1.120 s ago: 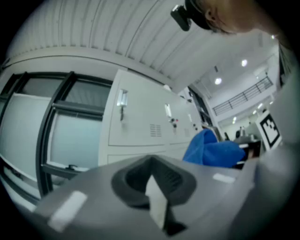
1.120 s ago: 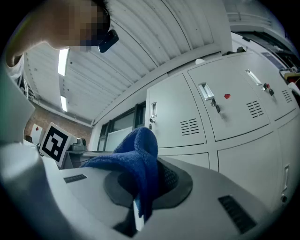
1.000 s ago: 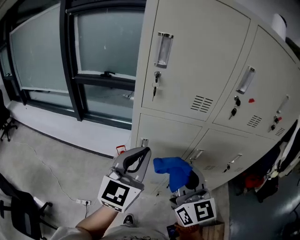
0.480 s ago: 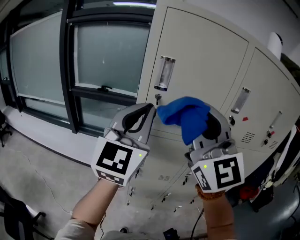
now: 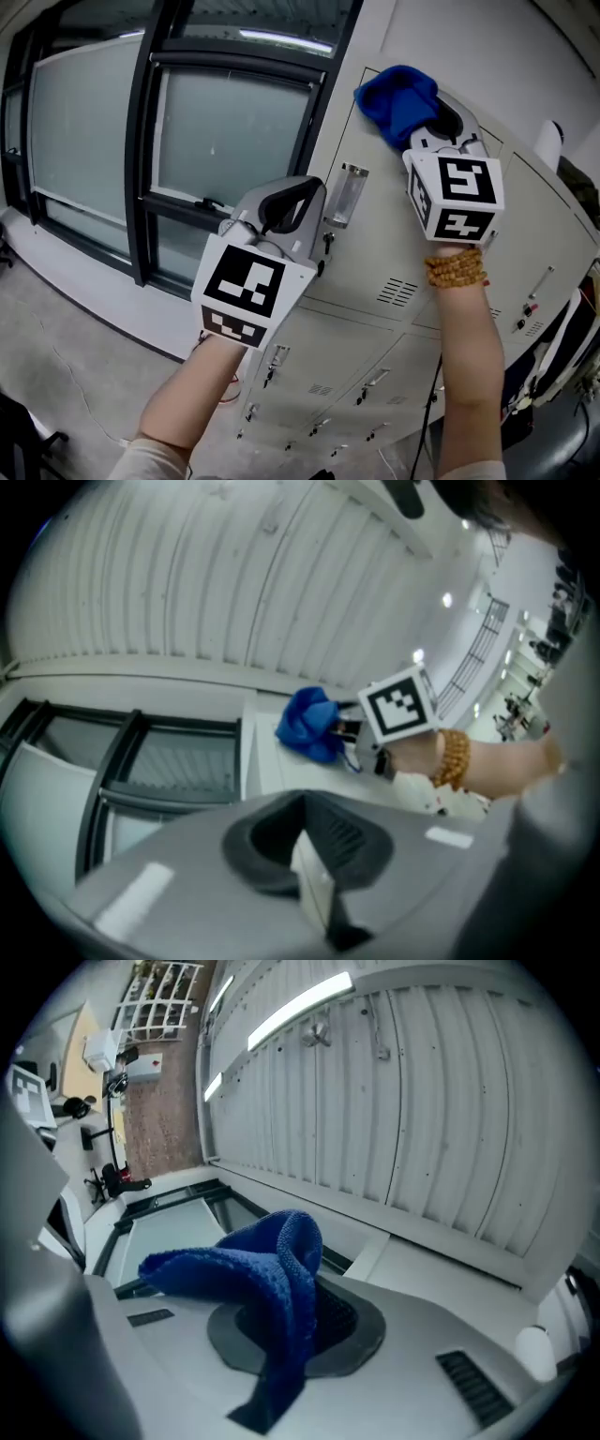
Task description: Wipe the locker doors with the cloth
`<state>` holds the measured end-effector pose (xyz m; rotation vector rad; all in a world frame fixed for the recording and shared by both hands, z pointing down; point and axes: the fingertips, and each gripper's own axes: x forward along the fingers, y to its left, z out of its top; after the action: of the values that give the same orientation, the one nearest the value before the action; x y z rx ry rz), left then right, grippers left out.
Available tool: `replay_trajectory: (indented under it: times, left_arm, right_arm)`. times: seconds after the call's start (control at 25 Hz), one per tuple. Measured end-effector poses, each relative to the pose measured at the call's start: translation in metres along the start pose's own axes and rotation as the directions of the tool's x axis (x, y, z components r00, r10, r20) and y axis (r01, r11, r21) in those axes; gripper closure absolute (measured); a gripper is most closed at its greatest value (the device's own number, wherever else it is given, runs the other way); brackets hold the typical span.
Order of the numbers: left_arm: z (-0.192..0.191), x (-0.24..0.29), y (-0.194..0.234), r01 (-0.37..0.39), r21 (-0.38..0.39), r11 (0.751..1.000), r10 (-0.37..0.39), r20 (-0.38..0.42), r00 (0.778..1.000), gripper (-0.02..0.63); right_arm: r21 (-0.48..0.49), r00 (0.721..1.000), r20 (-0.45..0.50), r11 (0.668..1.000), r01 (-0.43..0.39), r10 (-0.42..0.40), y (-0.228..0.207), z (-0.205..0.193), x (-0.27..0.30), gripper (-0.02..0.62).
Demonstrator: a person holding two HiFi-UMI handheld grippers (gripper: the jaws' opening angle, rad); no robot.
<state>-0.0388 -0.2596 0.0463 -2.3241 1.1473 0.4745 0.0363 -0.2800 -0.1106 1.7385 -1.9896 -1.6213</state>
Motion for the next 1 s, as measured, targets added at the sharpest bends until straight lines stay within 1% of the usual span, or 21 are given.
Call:
replay_trajectory:
  times: [0.12, 0.28, 0.36, 0.48, 0.64, 0.84, 1.0]
  left_arm:
    - [0.0, 0.007, 0.001, 0.008, 0.011, 1.0, -0.008, -0.001, 1.0, 0.606]
    - [-0.005, 0.01, -0.002, 0.013, 0.01, 1.0, -0.013, -0.002, 1.0, 0.606]
    - [-0.01, 0.008, -0.004, 0.012, 0.006, 1.0, -0.012, -0.005, 1.0, 0.604]
    - [-0.02, 0.003, -0.003, 0.008, -0.005, 1.0, -0.008, -0.022, 1.0, 0.604]
    - [-0.033, -0.005, 0.0, -0.001, -0.019, 1.0, 0.0, -0.044, 0.999, 0.604]
    - [-0.05, -0.014, -0.004, -0.004, -0.022, 1.0, 0.002, -0.073, 0.997, 0.604]
    - [-0.068, -0.021, -0.012, 0.003, -0.037, 0.999, -0.006, -0.098, 0.995, 0.604]
  right_arm:
    - [-0.095, 0.999, -0.023, 0.995, 0.031, -0.034, -0.007, 0.005, 0.018, 0.568]
    - [-0.209, 0.997, -0.049, 0.977, 0.04, -0.051, 0.001, -0.002, 0.028, 0.568]
    - [-0.267, 0.998, -0.05, 0.963, 0.032, -0.047, 0.011, -0.007, 0.024, 0.568]
    - [-0.325, 0.998, -0.049, 0.946, 0.01, -0.027, 0.028, -0.019, 0.009, 0.568]
    - [-0.355, 0.998, -0.056, 0.935, -0.011, -0.009, 0.043, -0.04, -0.017, 0.568]
    - [-0.371, 0.997, -0.076, 0.929, -0.007, -0.023, 0.06, -0.072, -0.056, 0.568]
    - [-0.373, 0.993, -0.113, 0.928, -0.002, -0.043, 0.082, -0.102, -0.091, 0.568]
